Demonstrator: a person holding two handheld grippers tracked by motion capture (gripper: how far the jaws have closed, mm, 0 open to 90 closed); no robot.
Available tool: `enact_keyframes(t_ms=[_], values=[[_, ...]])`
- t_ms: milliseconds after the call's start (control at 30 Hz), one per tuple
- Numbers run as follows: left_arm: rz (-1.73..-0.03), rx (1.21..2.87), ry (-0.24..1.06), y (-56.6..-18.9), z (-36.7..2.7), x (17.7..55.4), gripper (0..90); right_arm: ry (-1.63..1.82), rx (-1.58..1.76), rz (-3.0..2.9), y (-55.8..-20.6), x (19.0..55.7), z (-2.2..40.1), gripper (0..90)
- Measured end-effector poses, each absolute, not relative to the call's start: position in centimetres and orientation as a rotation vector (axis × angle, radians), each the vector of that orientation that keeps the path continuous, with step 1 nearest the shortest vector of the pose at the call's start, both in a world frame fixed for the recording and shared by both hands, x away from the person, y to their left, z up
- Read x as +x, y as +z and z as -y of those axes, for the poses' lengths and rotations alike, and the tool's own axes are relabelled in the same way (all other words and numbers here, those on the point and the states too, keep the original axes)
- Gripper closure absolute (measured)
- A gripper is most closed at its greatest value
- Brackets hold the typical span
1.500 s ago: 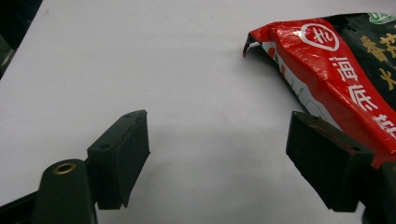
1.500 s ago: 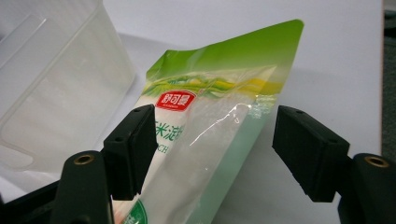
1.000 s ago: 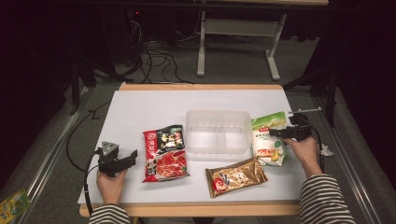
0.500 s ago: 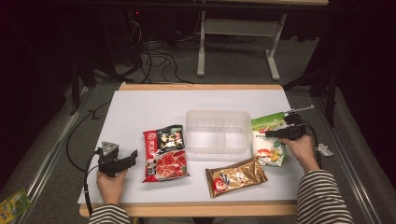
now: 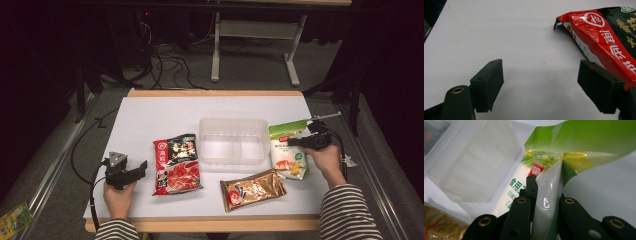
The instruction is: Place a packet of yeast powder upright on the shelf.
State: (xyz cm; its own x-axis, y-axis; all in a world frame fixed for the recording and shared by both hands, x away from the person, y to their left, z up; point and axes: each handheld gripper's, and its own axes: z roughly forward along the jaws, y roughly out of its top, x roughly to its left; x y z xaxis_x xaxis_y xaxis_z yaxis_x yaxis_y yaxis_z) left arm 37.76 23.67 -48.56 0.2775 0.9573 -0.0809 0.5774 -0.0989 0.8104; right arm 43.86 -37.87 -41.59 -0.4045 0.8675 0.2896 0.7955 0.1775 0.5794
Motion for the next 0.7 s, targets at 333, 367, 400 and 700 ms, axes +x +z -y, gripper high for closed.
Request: enact_keyframes(t_ms=[333, 367, 400, 700], values=[[-1.394, 1.782, 0.626, -48.6, -23.7, 37.8, 21.6, 1.022, 1.556, -2.275, -39.3, 42.1, 38.0, 85.7], [-1.394, 1.782, 0.625, -48.6, -23.7, 37.8, 21.6, 1.024, 1.551, -2.265, -39.1, 41.8, 38.1, 85.8], [-1.394, 1.782, 0.625, -48.6, -23.7, 37.8, 21.6, 1.026, 1.543, -2.265, -39.0, 41.6, 38.1, 85.8], [-1.393, 1.783, 0.623, -48.6, -23.7, 37.8, 21.6, 1.016, 1.499, -2.24, -37.8, 40.9, 37.7, 86.0]])
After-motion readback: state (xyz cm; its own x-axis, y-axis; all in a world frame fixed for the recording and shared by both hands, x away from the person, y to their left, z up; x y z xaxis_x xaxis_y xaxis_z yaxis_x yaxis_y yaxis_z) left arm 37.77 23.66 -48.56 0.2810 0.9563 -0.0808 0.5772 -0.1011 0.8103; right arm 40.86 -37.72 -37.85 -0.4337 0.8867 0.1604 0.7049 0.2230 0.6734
